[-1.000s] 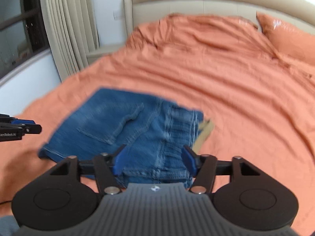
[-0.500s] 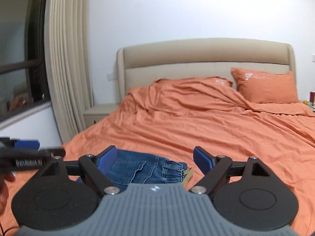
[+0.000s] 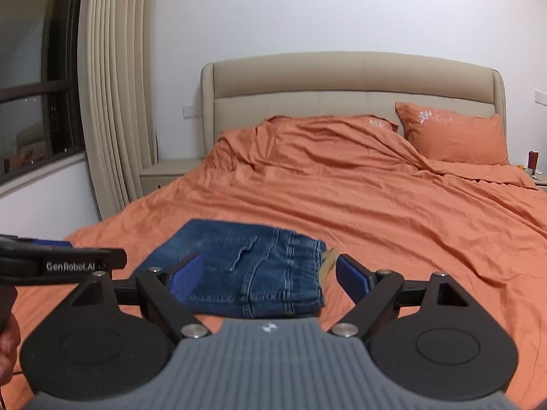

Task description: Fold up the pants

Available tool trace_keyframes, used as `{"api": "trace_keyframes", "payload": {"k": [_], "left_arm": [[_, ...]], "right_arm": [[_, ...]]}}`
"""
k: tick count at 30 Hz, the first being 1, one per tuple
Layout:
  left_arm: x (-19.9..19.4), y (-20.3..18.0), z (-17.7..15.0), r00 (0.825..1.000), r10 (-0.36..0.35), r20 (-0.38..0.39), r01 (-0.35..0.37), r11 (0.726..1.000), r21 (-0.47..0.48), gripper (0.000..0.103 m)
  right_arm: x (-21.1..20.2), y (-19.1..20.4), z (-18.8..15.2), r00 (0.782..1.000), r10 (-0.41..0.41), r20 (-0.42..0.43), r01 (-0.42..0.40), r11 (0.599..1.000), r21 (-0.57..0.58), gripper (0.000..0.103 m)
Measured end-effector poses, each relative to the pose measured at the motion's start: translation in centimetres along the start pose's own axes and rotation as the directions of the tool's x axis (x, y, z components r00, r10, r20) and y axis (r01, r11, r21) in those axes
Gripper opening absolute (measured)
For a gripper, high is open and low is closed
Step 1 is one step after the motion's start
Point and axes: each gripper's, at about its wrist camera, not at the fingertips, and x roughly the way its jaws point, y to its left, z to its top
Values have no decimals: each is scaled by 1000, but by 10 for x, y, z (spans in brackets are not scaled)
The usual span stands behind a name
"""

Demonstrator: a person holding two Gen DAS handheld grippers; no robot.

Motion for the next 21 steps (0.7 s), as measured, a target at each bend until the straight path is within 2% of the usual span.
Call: {"api": "trace_keyframes", "payload": {"k": [8,14,21], "left_arm": [[16,-11,-23,1000,10,-18,-9,1000,23,89],[25,-13,-26,999,5,-42,-3,999,36,89],[28,-10,-26,999,-9,-52,10,1000,22,89]], "right_arm": [[20,-3,-19,998,-11,-69,13,1000,27,81],[33,-13,-24,996,-16,-89,23,996,83,81],[41,-13,-29,994,-5,-112,15,996,89,81]]}}
